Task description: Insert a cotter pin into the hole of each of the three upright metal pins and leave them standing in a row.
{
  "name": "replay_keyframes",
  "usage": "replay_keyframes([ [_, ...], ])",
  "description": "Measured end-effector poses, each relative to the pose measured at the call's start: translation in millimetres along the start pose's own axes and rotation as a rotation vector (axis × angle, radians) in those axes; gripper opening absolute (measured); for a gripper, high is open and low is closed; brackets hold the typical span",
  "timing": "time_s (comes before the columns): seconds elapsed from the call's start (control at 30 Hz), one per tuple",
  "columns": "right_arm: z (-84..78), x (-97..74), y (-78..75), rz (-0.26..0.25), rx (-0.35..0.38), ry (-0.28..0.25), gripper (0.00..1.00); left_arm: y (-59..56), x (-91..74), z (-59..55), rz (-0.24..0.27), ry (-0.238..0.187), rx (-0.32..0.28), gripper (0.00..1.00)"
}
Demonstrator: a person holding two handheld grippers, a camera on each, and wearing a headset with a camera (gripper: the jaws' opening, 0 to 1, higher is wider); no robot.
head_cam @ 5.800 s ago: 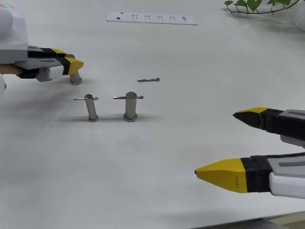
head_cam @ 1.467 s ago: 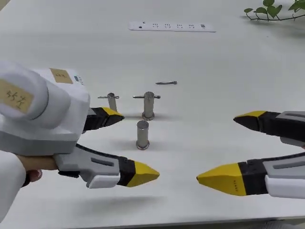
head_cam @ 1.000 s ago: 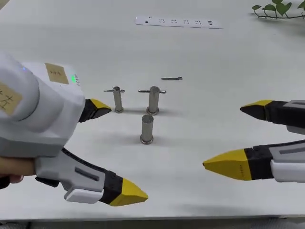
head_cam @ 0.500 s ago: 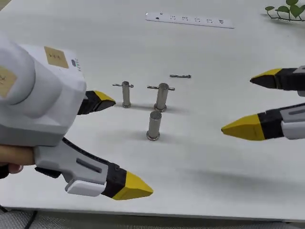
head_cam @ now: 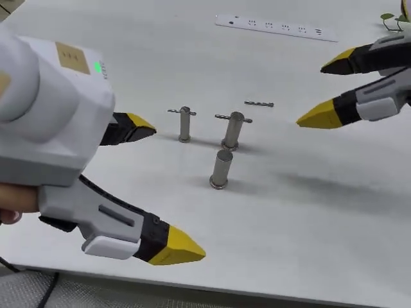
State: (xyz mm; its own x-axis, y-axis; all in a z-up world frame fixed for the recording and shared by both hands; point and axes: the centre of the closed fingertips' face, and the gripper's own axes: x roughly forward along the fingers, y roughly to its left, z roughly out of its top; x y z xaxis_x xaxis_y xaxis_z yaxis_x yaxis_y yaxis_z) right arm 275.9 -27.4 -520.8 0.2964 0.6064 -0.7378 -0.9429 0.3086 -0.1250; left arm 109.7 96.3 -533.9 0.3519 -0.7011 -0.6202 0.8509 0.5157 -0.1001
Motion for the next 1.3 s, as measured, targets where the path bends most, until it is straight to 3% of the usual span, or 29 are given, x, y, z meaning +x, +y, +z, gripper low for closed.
replay_keyframes([
  [0.13,1.0,14.1,-8.0,0.022,-0.007,0.018,0.45,-0.3,-2.1,-0.8,0.004,-0.008,-0.016,0.96],
  [0.2,0.9,20.8,-2.8,0.041,-0.007,0.028,0.45,-0.4,-3.2,-0.6,0.007,-0.010,-0.020,0.96],
  [0.37,-12.0,42.9,-6.2,0.083,-0.053,0.098,0.34,-1.5,-3.4,0.1,0.008,-0.015,-0.029,0.96],
  [0.5,-20.0,51.4,0.3,0.115,-0.083,0.155,0.30,-3.6,-2.5,0.9,0.002,-0.020,-0.046,0.94],
  [0.6,-29.2,63.5,-6.8,0.132,-0.109,0.202,0.24,-3.5,-2.2,0.9,0.004,-0.022,-0.049,0.94],
  [0.67,-32.9,70.4,-12.4,0.133,-0.118,0.226,0.20,1.8,-0.4,-3.2,0.023,-0.022,-0.086,0.95],
  [0.9,-34.1,85.6,-29.1,0.129,-0.133,0.256,0.17,5.7,-1.7,-7.2,0.030,-0.014,-0.099,0.95],
  [1.3,-37.6,98.6,-35.5,0.160,-0.162,0.303,0.06,8.6,-2.2,-3.6,0.051,-0.041,-0.124,0.91],
])
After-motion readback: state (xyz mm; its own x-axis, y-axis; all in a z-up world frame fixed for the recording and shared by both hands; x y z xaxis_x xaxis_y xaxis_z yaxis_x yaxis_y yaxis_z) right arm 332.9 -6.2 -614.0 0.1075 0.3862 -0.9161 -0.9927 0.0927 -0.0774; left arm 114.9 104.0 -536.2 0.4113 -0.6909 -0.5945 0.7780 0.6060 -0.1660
